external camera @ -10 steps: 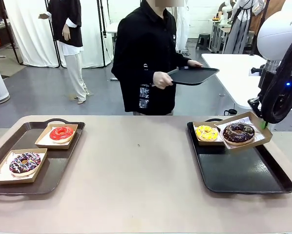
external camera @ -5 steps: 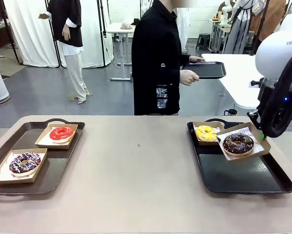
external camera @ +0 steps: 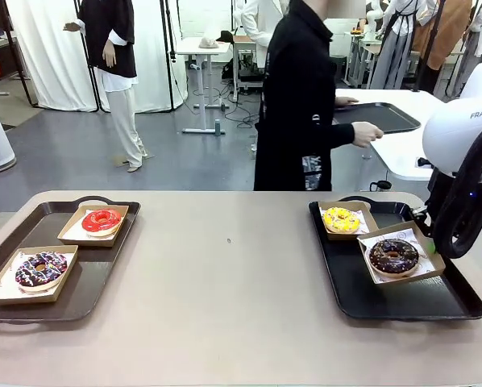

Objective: Individually package the donuts and arrange them on the tray.
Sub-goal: Place the picked Paper togo box on the Handle tray.

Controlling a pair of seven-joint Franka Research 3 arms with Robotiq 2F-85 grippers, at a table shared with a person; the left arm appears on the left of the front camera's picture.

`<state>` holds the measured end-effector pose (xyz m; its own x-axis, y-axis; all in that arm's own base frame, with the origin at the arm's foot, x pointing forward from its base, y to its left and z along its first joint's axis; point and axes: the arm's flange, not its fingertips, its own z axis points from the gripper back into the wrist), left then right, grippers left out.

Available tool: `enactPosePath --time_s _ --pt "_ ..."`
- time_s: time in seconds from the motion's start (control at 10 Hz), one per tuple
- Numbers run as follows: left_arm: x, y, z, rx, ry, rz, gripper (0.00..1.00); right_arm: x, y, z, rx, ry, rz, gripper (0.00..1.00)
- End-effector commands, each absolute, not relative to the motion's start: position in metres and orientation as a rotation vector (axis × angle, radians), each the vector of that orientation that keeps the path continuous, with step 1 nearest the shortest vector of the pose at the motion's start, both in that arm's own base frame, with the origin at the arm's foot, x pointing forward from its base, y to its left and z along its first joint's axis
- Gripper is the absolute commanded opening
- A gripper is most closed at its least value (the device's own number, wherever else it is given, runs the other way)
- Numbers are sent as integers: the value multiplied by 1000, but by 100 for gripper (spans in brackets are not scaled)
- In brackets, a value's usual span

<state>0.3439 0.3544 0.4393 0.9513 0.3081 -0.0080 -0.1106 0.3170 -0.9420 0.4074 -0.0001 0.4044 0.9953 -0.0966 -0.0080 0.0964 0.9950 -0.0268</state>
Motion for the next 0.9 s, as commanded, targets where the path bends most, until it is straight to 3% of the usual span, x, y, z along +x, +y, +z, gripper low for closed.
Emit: enactPosePath --time_s 0.0,0.6,0.7,0.8 --pt "342 355 441 -1218 -190 278 100 412 -2 391 -21 6 -133 1" --pt "342 355 441 -1218 -190 278 100 424 -2 370 5 44 -123 1" --pt "342 355 441 -1218 -190 278 100 424 -1 371 10 46 -117 38" --pt "342 355 441 -1218 -190 278 100 423 0 373 11 43 -118 60"
